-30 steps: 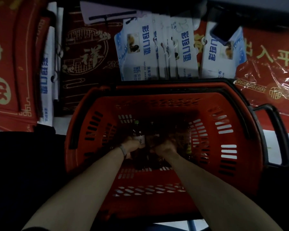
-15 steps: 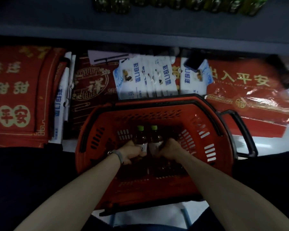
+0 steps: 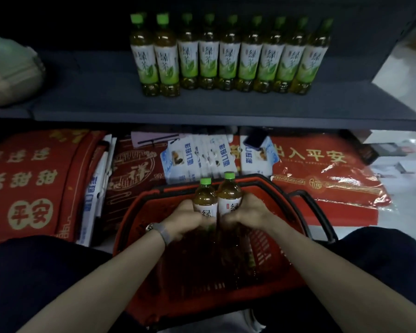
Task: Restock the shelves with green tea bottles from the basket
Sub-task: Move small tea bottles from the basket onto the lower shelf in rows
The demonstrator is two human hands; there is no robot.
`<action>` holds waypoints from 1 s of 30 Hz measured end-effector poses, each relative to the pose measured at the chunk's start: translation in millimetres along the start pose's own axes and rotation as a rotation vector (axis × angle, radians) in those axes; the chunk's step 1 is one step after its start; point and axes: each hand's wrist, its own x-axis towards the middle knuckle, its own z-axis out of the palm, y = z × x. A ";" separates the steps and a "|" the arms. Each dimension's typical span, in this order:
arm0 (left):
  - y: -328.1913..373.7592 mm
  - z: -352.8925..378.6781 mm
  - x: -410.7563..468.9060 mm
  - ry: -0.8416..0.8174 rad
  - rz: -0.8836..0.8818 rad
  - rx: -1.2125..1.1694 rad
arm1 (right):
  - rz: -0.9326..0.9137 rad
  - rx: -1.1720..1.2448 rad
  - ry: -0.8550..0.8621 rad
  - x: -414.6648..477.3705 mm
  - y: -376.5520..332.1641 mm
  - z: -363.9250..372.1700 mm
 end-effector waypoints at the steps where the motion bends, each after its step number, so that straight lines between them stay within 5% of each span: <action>1: 7.3 -2.9 -3.2 -0.001 0.019 -0.026 | -0.017 0.016 0.019 -2.2 -5.5 -6.6; 18: 135.1 -61.2 -0.2 0.146 0.416 -0.317 | -0.316 0.248 0.455 -11.1 -109.6 -102.6; 30: 217.2 -102.8 35.5 0.196 0.622 -0.375 | -0.426 0.313 0.583 29.4 -178.2 -163.6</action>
